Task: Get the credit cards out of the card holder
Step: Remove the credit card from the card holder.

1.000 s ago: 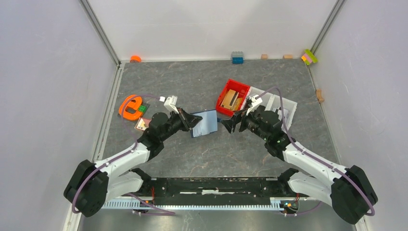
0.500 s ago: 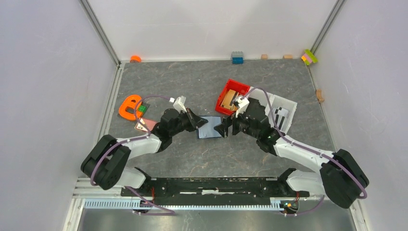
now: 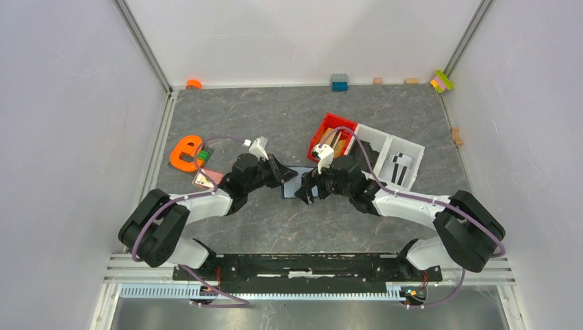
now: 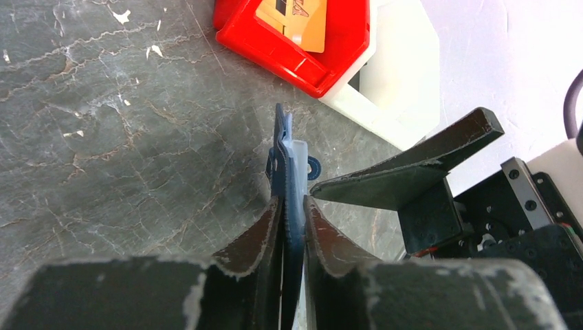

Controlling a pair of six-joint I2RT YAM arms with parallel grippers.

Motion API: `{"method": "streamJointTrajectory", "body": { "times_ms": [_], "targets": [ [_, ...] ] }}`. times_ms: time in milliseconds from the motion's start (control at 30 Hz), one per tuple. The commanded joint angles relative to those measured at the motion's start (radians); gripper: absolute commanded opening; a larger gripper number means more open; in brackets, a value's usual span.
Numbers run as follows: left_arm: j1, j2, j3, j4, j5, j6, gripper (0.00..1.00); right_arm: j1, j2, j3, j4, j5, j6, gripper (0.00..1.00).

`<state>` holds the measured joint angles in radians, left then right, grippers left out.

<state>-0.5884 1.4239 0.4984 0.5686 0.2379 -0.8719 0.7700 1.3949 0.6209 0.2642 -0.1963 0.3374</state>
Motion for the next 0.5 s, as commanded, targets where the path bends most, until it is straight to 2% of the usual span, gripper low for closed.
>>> {"method": "streamJointTrajectory", "body": {
  "times_ms": [0, 200, 400, 467],
  "targets": [
    [0.002, -0.046, 0.035, 0.019, 0.001, -0.025, 0.26, 0.033, 0.011, 0.069, -0.018, 0.070, -0.042, 0.95],
    [0.002, -0.078, 0.030, 0.001, -0.009, -0.021, 0.30, 0.036, 0.040, 0.110, -0.121, 0.250, -0.033, 0.94],
    [0.002, -0.074, 0.032, -0.002, -0.005, -0.022, 0.30, 0.035, 0.080, 0.123, -0.116, 0.248, -0.021, 0.90],
    [0.002, -0.072, 0.034, -0.002, -0.002, -0.022, 0.24, 0.036, 0.084, 0.110, -0.086, 0.212, -0.023, 0.82]
  ]
}}
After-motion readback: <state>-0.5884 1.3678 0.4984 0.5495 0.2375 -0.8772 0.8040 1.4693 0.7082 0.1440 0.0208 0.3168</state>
